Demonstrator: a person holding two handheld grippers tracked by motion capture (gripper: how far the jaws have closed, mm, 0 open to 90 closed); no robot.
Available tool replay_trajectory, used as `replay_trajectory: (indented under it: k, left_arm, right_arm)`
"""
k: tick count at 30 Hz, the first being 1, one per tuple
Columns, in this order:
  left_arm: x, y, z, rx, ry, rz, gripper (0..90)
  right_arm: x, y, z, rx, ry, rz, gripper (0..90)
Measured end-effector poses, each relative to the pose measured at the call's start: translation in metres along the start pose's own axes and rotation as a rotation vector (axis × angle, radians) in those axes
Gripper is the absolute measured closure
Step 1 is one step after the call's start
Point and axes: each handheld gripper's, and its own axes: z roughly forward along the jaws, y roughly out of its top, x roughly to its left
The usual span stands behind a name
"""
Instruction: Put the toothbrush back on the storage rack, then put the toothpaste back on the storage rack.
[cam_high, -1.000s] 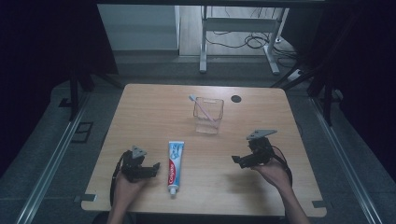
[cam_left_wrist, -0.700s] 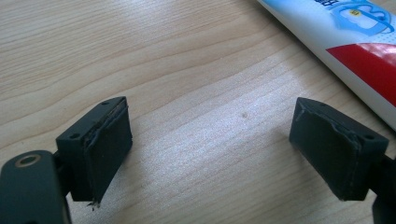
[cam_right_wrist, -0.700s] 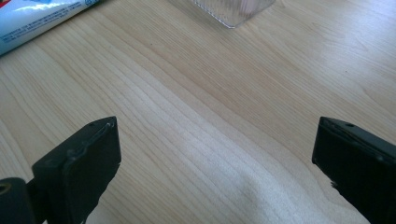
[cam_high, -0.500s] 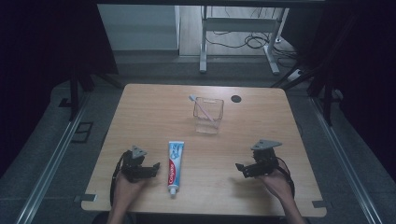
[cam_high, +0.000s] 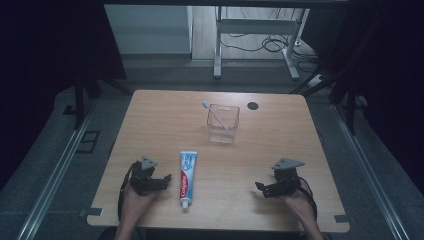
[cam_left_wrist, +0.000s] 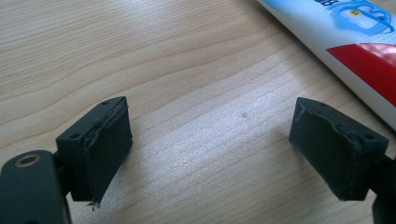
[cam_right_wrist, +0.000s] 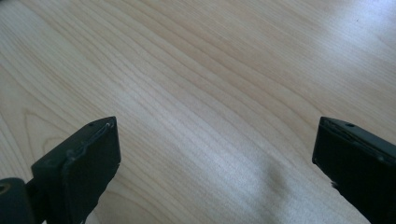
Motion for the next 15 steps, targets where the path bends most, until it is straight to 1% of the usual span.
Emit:
replay_trajectory:
  k: [2, 3, 8, 11, 12, 13, 14, 15]
  left_arm:
    - [0.0, 0.0, 0.0, 0.0, 0.0, 0.0, 12.9]
    - [0.0, 0.0, 0.0, 0.0, 0.0, 0.0, 12.9]
    - [0.0001, 0.0, -0.0002, 0.002, -0.004, 0.003, 12.8]
    - [-0.0005, 0.0017, -0.0004, 0.014, -0.002, -0.003, 13.1]
    - [-0.0011, 0.0034, -0.0007, 0.025, -0.009, -0.002, 13.3]
    - [-0.0011, 0.0034, -0.0007, 0.025, -0.009, -0.002, 13.6]
    - [-0.0024, 0.0049, -0.0015, 0.033, -0.03, -0.006, 13.9]
    - [-0.0024, 0.0049, -0.0015, 0.033, -0.03, -0.006, 14.0]
  right_arm:
    - [0.0003, -0.001, 0.0001, 0.004, -0.002, -0.006, 0.6]
    - [0.0008, -0.0026, 0.0003, 0.007, -0.011, -0.013, 0.5]
    - [0.001, -0.0052, 0.0002, 0.004, -0.019, -0.014, 0.6]
    - [0.0019, -0.008, 0.0003, -0.004, -0.023, -0.017, 0.6]
    - [0.0019, -0.0087, 0.0003, -0.004, -0.022, -0.016, 0.6]
    - [0.0019, -0.0087, 0.0003, -0.004, -0.022, -0.016, 0.6]
    - [0.0018, -0.01, 0.0004, -0.006, -0.024, -0.017, 0.6]
    - [0.0018, -0.01, 0.0004, -0.006, -0.024, -0.017, 0.6]
